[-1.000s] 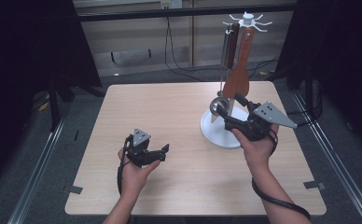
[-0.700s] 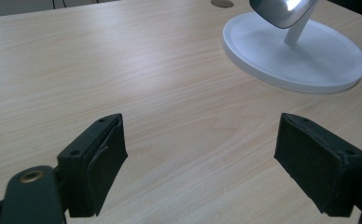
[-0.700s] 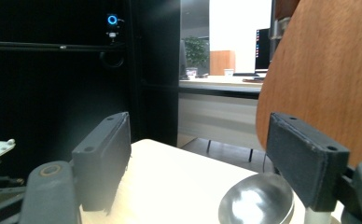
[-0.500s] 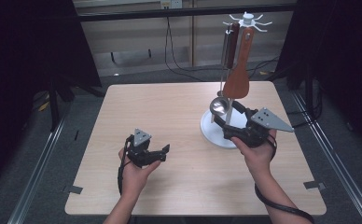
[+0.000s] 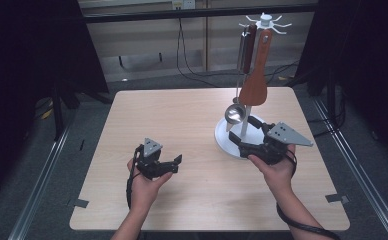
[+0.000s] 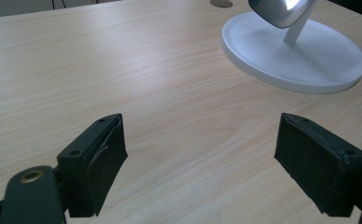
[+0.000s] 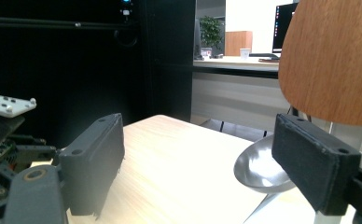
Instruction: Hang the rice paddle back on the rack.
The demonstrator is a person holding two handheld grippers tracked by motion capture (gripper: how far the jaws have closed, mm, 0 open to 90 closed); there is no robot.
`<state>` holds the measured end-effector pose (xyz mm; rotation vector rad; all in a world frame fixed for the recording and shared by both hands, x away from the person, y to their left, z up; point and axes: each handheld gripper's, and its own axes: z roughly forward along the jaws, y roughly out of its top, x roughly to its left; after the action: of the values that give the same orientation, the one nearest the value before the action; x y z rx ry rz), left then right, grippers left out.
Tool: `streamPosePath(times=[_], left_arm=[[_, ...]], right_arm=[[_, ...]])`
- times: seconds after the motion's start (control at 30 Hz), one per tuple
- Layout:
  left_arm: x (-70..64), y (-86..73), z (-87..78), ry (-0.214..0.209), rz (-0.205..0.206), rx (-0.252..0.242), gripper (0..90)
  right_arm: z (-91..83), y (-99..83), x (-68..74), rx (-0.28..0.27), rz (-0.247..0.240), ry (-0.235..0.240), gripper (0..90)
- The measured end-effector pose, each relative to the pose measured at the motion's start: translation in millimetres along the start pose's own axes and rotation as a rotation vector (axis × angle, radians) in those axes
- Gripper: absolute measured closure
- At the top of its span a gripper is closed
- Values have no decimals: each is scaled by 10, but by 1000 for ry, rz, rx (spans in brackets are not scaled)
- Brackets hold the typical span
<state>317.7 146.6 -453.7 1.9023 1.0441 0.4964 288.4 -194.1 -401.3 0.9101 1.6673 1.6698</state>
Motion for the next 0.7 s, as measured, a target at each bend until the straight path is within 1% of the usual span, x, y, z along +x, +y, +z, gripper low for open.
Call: streamPosePath(times=[0.07,0.2,0.27,0.33,0.4,0.43,0.47,0.53,0.63,0.7], left_arm=[[-3,-2,3,-1,-3,0,161],[-1,-2,-1,-1,-1,0,161],[0,-3,-2,0,-1,0,160],[3,-1,-6,0,7,5,160],[2,1,-8,-2,6,3,160],[2,2,-9,-2,5,3,160],[-4,2,-5,-5,-5,-5,160],[-3,1,-6,-5,-5,-5,160],[-3,-2,-6,-4,-7,-5,160],[3,-4,-9,-6,4,3,159]], right_arm=[[-3,-10,7,7,0,2,168],[-4,-32,26,14,-16,7,168],[-3,-54,34,21,-11,13,168],[1,-81,37,30,-14,17,168],[4,-105,43,39,-10,17,168],[3,-117,43,46,-16,20,168],[5,-128,42,49,-21,24,167],[5,-146,52,57,-12,23,168],[1,-173,55,70,-18,27,168],[-1,-193,56,79,-18,30,168]])
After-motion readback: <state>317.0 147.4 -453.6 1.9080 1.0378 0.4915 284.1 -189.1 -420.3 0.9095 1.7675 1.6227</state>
